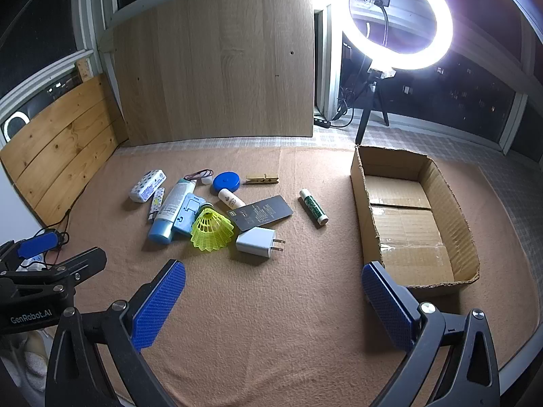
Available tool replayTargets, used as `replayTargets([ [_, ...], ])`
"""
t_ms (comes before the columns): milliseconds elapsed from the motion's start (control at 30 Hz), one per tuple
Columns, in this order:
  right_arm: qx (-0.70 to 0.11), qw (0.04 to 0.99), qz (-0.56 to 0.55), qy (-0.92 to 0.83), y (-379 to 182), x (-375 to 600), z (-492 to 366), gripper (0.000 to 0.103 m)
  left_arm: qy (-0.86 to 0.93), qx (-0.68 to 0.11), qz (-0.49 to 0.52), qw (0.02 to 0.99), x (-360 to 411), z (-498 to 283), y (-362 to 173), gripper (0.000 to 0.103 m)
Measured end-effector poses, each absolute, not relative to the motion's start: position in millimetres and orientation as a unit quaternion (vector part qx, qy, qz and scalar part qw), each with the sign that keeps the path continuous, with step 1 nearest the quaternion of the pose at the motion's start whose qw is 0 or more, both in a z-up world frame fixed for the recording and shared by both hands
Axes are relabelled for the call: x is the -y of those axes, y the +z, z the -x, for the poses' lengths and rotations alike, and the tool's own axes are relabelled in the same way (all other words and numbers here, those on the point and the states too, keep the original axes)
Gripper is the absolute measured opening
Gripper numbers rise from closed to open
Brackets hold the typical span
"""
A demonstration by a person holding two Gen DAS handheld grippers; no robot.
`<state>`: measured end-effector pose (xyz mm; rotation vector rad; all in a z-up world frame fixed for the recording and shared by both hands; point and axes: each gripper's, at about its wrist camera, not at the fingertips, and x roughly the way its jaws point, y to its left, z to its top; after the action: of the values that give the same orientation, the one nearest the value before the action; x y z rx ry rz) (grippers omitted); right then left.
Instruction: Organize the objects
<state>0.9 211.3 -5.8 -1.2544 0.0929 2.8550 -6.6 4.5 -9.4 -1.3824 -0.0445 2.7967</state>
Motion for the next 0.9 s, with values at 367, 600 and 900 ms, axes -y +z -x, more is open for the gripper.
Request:
replayTargets([
  [367,-0.032,0.012,0.404,0.914,-7,-211,0,0.103,0.896,0.015,0.444,0.011,-4,7,-10,0.103],
  [600,-0.034,0.012,0.407,0.913,-10,-213,2,0.103,0.894,0.015,0.448,0.011,-4,12,-14,0.103],
  [900,-0.040,0.009,0.417,0.908,-14,-215,8,0.103,0.890,0.016,0.455,0.009,-3,19,-18,0.103],
])
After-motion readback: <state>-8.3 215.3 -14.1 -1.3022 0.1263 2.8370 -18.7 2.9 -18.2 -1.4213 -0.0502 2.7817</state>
